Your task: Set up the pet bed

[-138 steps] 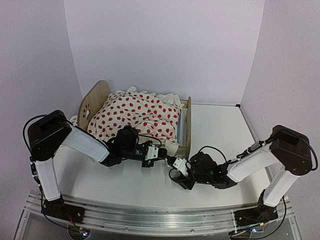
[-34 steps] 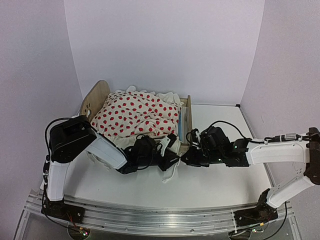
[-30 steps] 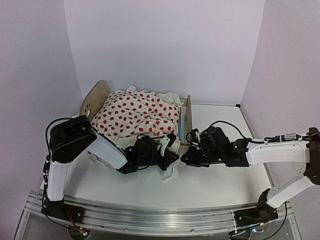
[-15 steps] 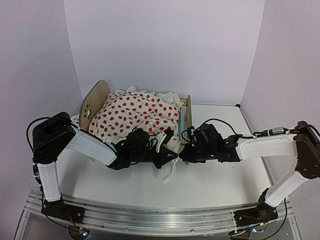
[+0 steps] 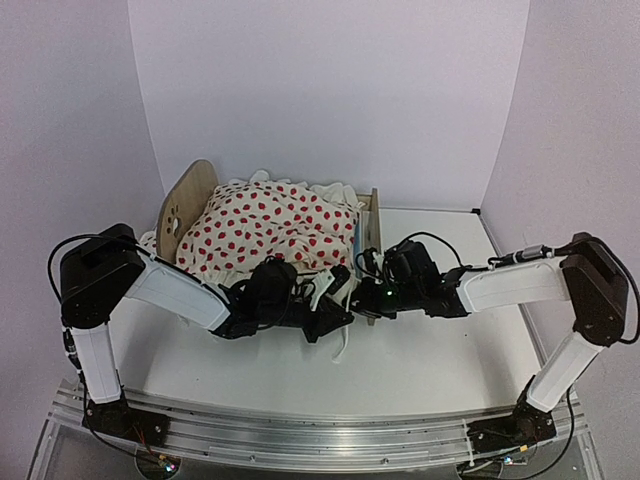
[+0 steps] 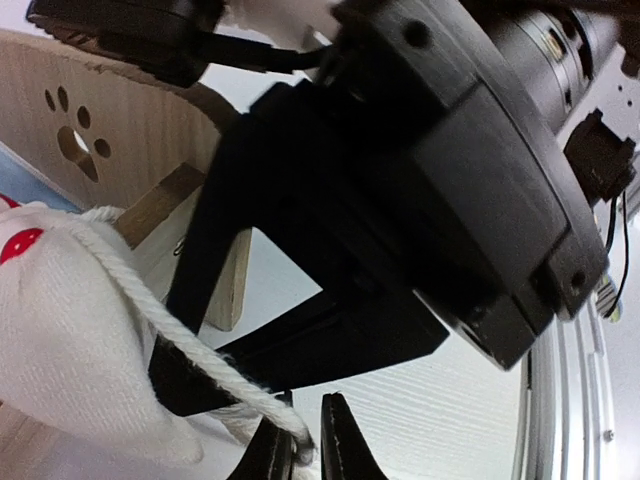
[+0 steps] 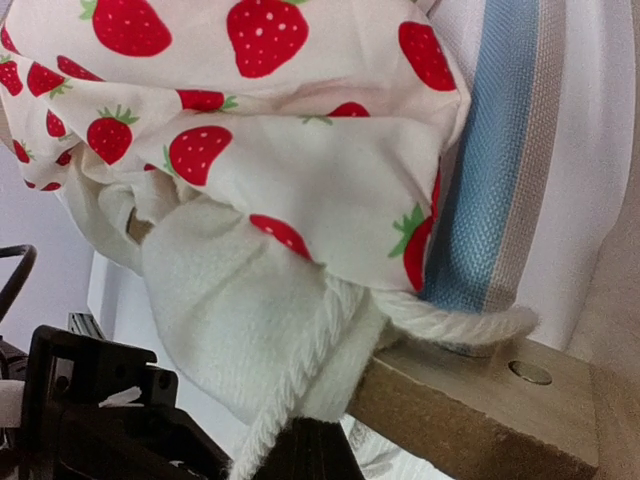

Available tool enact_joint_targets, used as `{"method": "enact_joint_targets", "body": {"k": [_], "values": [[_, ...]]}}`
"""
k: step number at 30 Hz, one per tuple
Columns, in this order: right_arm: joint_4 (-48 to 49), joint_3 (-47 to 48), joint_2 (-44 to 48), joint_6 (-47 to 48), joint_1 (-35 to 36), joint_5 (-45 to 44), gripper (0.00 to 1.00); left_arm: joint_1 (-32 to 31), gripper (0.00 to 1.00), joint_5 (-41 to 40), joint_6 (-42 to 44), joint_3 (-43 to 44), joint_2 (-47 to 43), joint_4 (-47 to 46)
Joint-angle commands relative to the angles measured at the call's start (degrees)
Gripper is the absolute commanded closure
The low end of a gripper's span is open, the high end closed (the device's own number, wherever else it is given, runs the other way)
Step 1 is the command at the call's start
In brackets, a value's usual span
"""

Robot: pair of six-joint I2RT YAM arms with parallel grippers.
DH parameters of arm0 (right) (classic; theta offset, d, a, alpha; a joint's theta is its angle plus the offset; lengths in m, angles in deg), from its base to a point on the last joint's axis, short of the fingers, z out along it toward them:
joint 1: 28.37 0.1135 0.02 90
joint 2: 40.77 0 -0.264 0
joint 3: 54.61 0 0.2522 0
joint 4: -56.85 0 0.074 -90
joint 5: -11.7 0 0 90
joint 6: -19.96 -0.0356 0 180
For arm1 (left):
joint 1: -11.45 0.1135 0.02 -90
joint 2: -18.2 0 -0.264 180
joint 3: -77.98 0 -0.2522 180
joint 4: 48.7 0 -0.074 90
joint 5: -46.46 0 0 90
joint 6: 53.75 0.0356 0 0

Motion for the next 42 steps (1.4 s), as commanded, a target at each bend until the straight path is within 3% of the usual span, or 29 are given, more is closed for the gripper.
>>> {"method": "enact_joint_targets", "body": {"k": [1, 8, 12, 15, 19, 26, 32, 42], "values": [[4.3, 0.9, -1.7, 0.4, -0.2, 6.3, 1.0, 0.8, 0.83, 2.9, 9.9, -0.8, -2.7, 2.8], [6.2, 1.0, -4.5, 0.7, -1.2, 8.7, 1.0, 2.9, 0.54, 10.5, 20.1, -2.7, -8.0, 13.1], [6.7, 0.9, -5.4, 0.9, -1.5, 9.5, 1.0, 4.1, 0.48, 14.1, 27.7, -4.5, -12.3, 17.3], [6.9, 0.8, -5.7, 1.0, -1.7, 10.0, 1.0, 6.1, 0.51, 16.9, 32.8, -5.7, -15.4, 19.7], [6.9, 1.0, -6.0, 1.4, -1.7, 10.5, 1.0, 10.8, 0.63, 16.9, 34.4, -5.2, -16.9, 19.4], [6.9, 1.0, -6.1, 1.6, -1.7, 11.6, 1.0, 11.4, 0.78, 11.0, 39.8, -5.2, -8.8, 9.9], [6.8, 0.8, -5.7, 2.3, -1.7, 12.9, 1.0, 11.4, 0.81, 6.8, 42.0, -1.8, -2.1, 1.8], [6.8, 1.4, -6.8, 3.4, -1.8, 13.7, 1.0, 10.6, 0.8, 11.6, 40.1, 0.8, 1.8, -3.5]]}}
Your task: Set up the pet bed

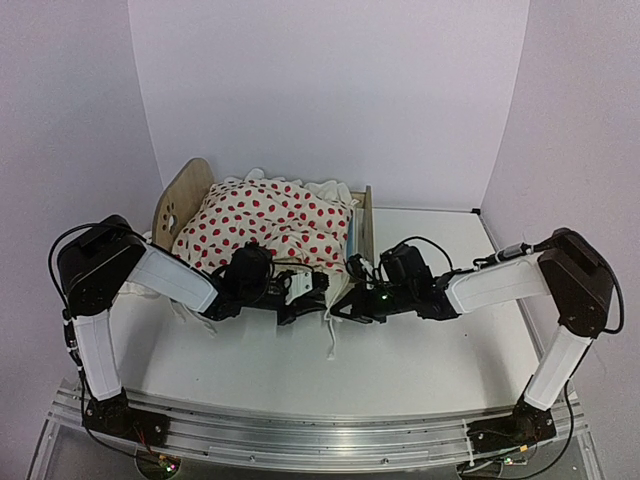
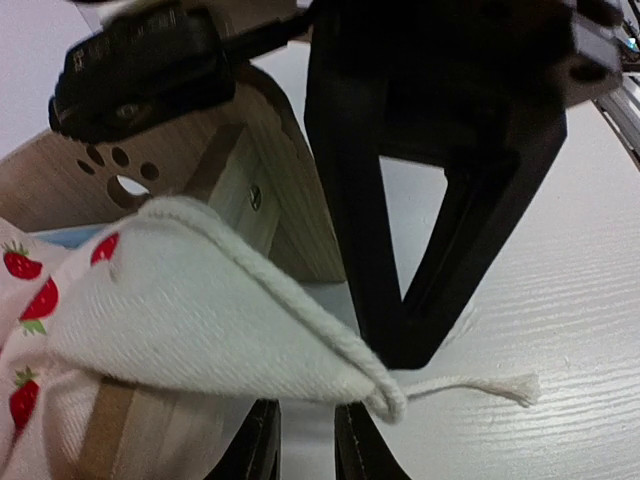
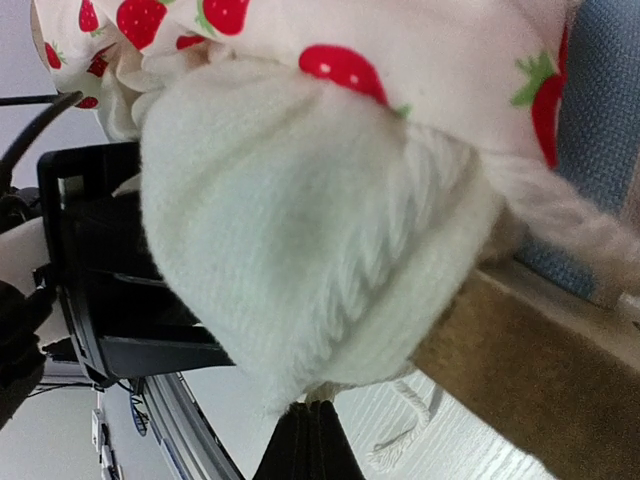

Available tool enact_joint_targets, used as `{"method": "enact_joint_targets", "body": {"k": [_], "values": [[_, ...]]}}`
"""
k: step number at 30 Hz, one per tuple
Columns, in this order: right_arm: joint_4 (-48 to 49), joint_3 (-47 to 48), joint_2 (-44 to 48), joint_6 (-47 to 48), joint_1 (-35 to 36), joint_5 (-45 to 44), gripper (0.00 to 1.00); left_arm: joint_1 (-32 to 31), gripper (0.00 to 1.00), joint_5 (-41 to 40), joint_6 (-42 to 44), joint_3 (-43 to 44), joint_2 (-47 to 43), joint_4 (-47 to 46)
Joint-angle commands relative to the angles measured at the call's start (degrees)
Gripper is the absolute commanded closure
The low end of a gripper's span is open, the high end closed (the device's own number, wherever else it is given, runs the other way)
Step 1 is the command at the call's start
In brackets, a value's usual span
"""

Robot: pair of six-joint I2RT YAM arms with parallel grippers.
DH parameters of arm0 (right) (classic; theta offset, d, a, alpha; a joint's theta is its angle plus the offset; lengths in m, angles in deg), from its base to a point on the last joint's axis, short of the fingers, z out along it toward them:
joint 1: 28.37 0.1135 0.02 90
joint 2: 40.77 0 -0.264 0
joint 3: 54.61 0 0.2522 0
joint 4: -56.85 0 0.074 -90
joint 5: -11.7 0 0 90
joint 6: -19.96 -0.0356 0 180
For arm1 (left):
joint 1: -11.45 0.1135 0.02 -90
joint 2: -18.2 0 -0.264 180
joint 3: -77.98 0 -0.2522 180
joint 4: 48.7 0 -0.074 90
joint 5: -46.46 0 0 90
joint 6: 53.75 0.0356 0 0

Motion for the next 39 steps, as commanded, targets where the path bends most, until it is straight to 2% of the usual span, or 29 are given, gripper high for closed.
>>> {"method": "enact_joint_targets", "body": {"k": [1, 6, 13, 24, 26, 32, 35, 39], "values": [[-0.5, 1.3, -1.4, 1.0, 0.0, 1.0, 1.0, -0.9, 0.8, 4.5, -0.4, 2.5, 0.9, -5.4], [-0.5, 1.9, -1.5, 1.8, 0.0, 0.7, 1.0, -1.1, 0.73, 9.6, 1.2, 0.6, 0.1, -3.7], [-0.6, 2.6, -1.9, 2.4, 0.0, 0.3, 1.0, -1.1, 0.65, 10.7, 4.2, 1.3, 1.2, -2.9], [-0.5, 4.8, -2.9, 2.7, -0.1, 2.1, 1.0, -1.1, 0.73, 10.8, 6.1, 4.9, 4.7, -1.1], [-0.6, 4.4, -2.4, 2.6, -0.1, 0.9, 1.0, -1.0, 0.73, 11.1, 6.2, 4.7, 4.0, -0.3], [-1.3, 3.2, -1.5, 2.8, -0.4, -1.5, 1.0, -0.7, 0.63, 13.0, 8.8, 1.8, -2.1, 4.6], [-1.4, 3.5, -2.0, 2.8, -0.4, -1.1, 1.0, 0.0, 0.64, 11.9, 10.4, 1.4, -4.0, 6.3], [-1.6, 3.9, -2.2, 2.8, -0.4, -1.0, 1.0, 1.5, 0.69, 8.4, 13.3, 1.1, -4.0, 6.4]]}}
